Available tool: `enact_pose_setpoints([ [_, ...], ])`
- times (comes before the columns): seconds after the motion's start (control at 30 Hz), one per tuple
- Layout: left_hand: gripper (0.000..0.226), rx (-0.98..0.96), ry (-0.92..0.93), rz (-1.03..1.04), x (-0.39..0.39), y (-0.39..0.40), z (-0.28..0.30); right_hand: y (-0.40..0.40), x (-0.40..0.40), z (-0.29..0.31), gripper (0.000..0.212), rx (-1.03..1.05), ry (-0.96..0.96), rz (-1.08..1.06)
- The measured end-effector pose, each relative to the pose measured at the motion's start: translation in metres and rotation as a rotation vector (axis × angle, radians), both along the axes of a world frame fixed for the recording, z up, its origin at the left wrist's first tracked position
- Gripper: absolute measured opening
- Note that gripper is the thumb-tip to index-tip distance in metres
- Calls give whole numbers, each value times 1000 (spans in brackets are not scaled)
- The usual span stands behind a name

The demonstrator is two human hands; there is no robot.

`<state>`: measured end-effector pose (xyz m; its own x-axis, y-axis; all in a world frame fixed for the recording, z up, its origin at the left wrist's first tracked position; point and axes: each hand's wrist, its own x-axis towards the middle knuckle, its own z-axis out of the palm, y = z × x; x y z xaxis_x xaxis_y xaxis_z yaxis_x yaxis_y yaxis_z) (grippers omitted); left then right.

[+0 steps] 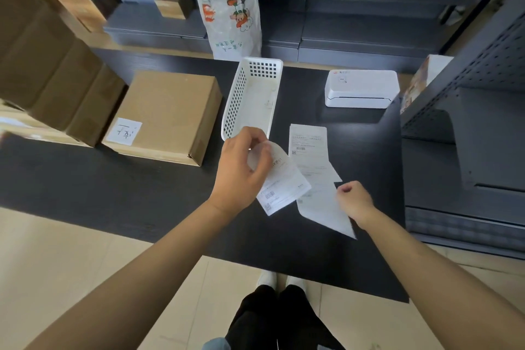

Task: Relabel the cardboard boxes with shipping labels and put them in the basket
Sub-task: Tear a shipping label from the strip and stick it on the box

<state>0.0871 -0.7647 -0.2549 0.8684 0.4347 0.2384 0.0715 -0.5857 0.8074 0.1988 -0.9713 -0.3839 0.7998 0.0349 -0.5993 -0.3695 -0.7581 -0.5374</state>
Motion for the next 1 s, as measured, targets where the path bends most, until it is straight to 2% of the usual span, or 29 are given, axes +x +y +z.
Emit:
enact_pose_setpoints([
  [0.07, 3, -6, 17, -9, 2, 0, -1, -6, -7, -1, 7, 20, 91, 25],
  [0.13, 3, -4, 35, -18, 2, -2, -4, -11, -14, 0, 13, 82, 168, 6],
  [0.33, 5, 55, 136, -112, 0, -11, -16, -19, -28, 6, 18, 144, 167, 95],
  [0.57, 3, 77, 187, -121, -5, -14, -22, -2, -14, 37, 48, 455, -11, 99],
  [0.73, 5, 80, 201, -103, -9, -11, -20, 21, 6, 58, 48, 639, -87, -6],
  [0.83, 5, 69, 219, -91, -9, -8, -20, 26, 10, 52, 46, 574, -128, 17],
  [1.0, 5, 76, 263, -92, -8, -5, -25, 19, 8, 27, 46, 164, -74, 271],
])
